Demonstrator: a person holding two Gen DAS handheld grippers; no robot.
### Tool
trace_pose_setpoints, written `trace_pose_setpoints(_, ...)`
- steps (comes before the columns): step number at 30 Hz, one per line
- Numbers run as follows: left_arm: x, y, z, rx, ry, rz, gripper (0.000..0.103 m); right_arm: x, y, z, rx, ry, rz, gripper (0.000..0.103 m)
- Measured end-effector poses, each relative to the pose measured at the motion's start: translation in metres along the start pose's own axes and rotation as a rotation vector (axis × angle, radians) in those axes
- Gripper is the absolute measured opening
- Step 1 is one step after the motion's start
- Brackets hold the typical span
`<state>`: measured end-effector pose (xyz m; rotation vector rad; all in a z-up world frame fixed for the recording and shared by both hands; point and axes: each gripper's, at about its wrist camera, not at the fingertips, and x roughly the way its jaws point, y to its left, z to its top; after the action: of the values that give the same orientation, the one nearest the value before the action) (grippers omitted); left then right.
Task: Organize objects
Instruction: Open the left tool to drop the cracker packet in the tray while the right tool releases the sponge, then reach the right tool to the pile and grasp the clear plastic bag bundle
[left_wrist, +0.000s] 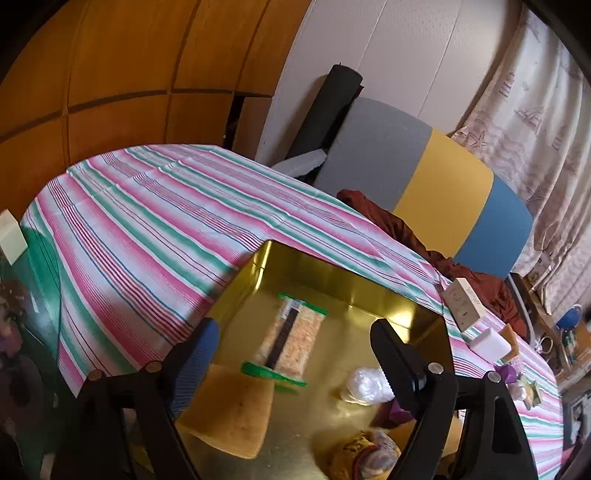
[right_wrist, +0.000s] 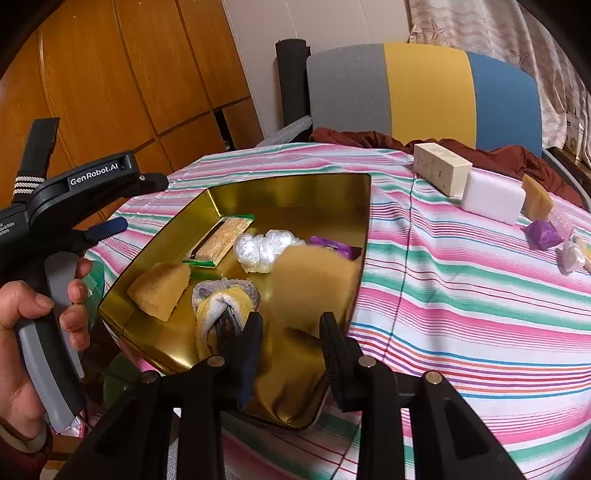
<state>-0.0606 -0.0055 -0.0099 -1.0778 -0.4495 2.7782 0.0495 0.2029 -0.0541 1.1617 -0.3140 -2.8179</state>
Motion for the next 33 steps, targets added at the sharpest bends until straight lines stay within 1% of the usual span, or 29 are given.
trace_pose_setpoints(5,0.0,-0.015,-0.009,0.032,0.024,-0.028,0.086,-0.013,-0.011,0.003,0.04,-0.046,-0.005,0.032)
trace_pose_setpoints(7,-0.002,-0.024,-0.014,0.058,0.031,-0.037,0.09,-0.019,-0.018,0.005,0.063,-0.07,-0.018,0.032)
trace_pose_setpoints(11,-0.005,-0.042,-0.021,0.096,0.05,-0.073,0.097,-0.026,-0.039,0.007,0.114,-0.087,-0.053,0.032)
trace_pose_setpoints(15,-0.008,-0.064,-0.031,0.134,0.088,-0.134,0.1,-0.029,-0.063,0.004,0.175,-0.074,-0.107,0.033)
trace_pose_setpoints(17,-0.008,-0.077,-0.039,0.154,0.123,-0.176,0.101,-0.031,-0.078,0.001,0.216,-0.069,-0.129,0.039)
trace_pose_setpoints(19,-0.01,-0.089,-0.045,0.174,0.146,-0.21,0.101,-0.031,-0.094,-0.002,0.26,-0.06,-0.154,0.04)
trace_pose_setpoints(21,-0.012,-0.104,-0.055,0.211,0.163,-0.24,0.101,-0.033,-0.109,-0.005,0.297,-0.049,-0.174,0.04)
trace_pose_setpoints(24,-0.014,-0.127,-0.069,0.273,0.195,-0.28,0.102,-0.032,-0.124,-0.01,0.316,-0.034,-0.213,0.04)
trace_pose_setpoints(26,-0.015,-0.141,-0.079,0.314,0.216,-0.303,0.102,-0.033,-0.134,-0.015,0.333,-0.029,-0.226,0.04)
trace_pose_setpoints(29,-0.015,-0.158,-0.093,0.359,0.241,-0.319,0.103,-0.032,-0.151,-0.024,0.362,-0.016,-0.248,0.04)
trace_pose_setpoints(31,-0.014,-0.171,-0.103,0.388,0.27,-0.332,0.103,-0.032,-0.165,-0.03,0.381,-0.006,-0.264,0.04)
trace_pose_setpoints(33,-0.014,-0.184,-0.113,0.422,0.295,-0.351,0.103,-0.034,-0.182,-0.034,0.398,0.002,-0.294,0.04)
